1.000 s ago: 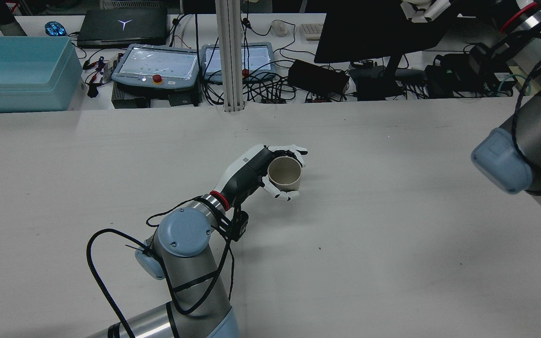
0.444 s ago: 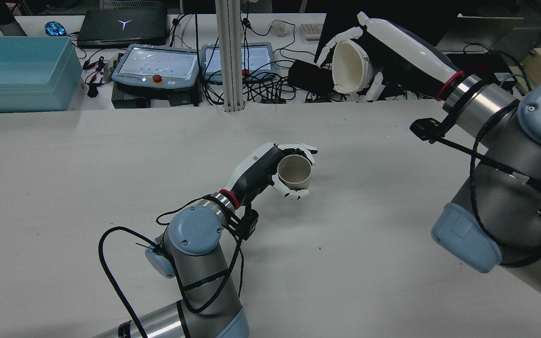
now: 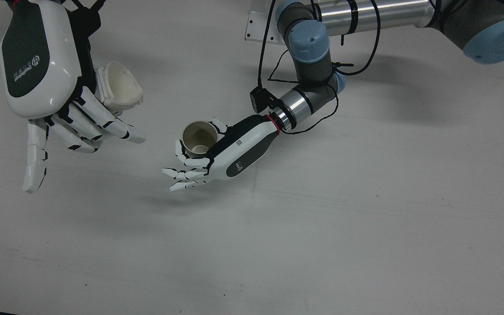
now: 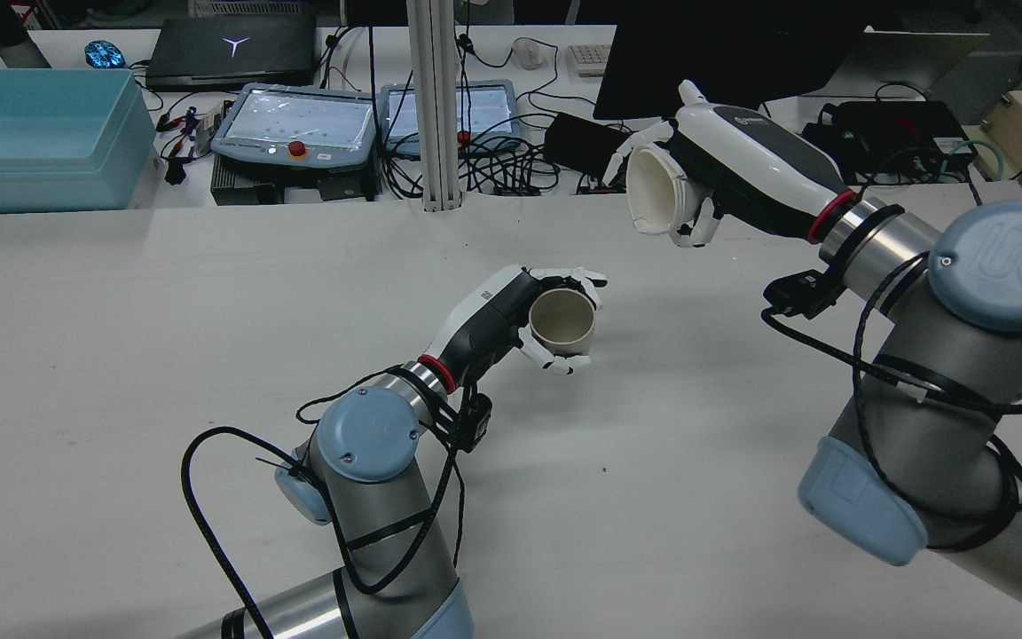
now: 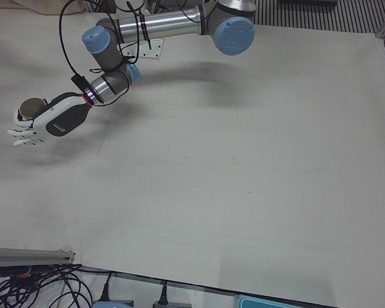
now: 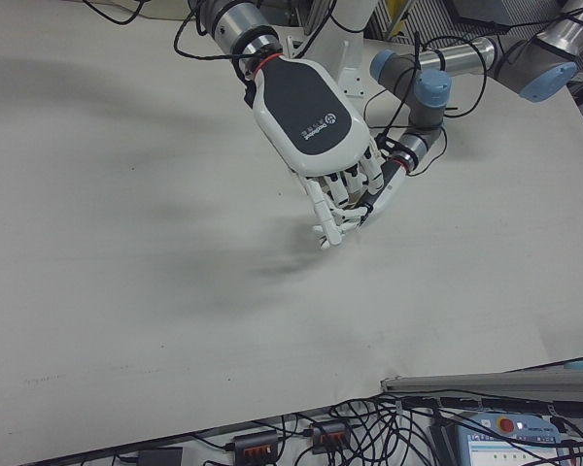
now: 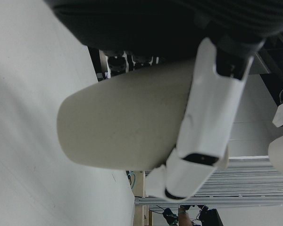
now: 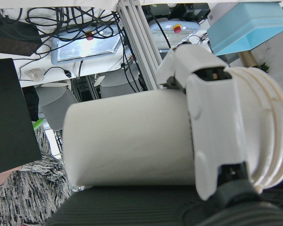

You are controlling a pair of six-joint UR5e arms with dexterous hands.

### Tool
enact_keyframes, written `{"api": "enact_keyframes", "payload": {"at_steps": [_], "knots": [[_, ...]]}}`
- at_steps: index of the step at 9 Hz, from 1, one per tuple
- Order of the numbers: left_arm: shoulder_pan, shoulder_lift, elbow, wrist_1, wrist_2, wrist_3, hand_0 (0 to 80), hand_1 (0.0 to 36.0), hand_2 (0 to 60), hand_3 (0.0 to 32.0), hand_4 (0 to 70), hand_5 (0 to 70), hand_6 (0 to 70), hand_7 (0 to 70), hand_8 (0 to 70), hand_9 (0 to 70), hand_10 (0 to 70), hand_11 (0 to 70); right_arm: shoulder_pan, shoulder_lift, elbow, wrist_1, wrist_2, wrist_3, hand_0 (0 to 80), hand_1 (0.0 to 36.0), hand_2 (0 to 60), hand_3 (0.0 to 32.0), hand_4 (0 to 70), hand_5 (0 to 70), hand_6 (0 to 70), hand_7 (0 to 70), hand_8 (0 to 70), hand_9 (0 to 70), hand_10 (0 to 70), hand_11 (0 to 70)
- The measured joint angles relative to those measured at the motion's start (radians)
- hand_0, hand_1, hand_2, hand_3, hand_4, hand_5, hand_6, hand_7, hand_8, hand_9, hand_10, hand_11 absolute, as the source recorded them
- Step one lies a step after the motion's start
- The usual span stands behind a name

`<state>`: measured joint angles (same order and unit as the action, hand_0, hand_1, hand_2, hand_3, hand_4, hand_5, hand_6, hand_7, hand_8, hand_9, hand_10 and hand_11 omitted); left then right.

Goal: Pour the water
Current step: 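Tilt the white cup in the right hand over the beige cup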

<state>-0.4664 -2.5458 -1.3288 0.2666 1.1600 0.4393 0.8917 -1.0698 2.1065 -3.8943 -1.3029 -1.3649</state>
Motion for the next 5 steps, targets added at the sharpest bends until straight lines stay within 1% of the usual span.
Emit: {"api": "enact_keyframes", "payload": {"at_steps": [2,3,5], "knots": [[0.002,-0.007,-0.005,0.005,0.0,-0.001,80.0,36.0,60.0,0.0,70.0,70.0,24.8,21.4,12.9,7.7,8.9,16.1,-0.057,-0.026,-0.004,-0.006,0.047,-0.046,80.0,36.0,60.0,0.0,32.5,24.4,57.8,60.4,40.7,51.6,0.0,0.0],[0.002,-0.018,-0.004,0.009,0.0,0.0,80.0,36.0,60.0,0.0,70.0,70.0,25.0,21.7,13.0,7.8,8.9,16.2,-0.081,-0.031,-0.008,-0.006,0.064,-0.056,80.0,36.0,60.0,0.0,31.2,24.4,57.2,59.4,40.5,51.2,0.0,0.0],[0.003,-0.036,-0.002,0.014,0.0,0.001,80.0,36.0,60.0,0.0,70.0,70.0,25.3,21.8,13.1,7.9,9.1,16.4,-0.109,-0.033,-0.014,-0.006,0.086,-0.062,80.0,36.0,60.0,0.0,31.5,24.3,57.1,59.1,40.5,51.2,0.0,0.0]]}}
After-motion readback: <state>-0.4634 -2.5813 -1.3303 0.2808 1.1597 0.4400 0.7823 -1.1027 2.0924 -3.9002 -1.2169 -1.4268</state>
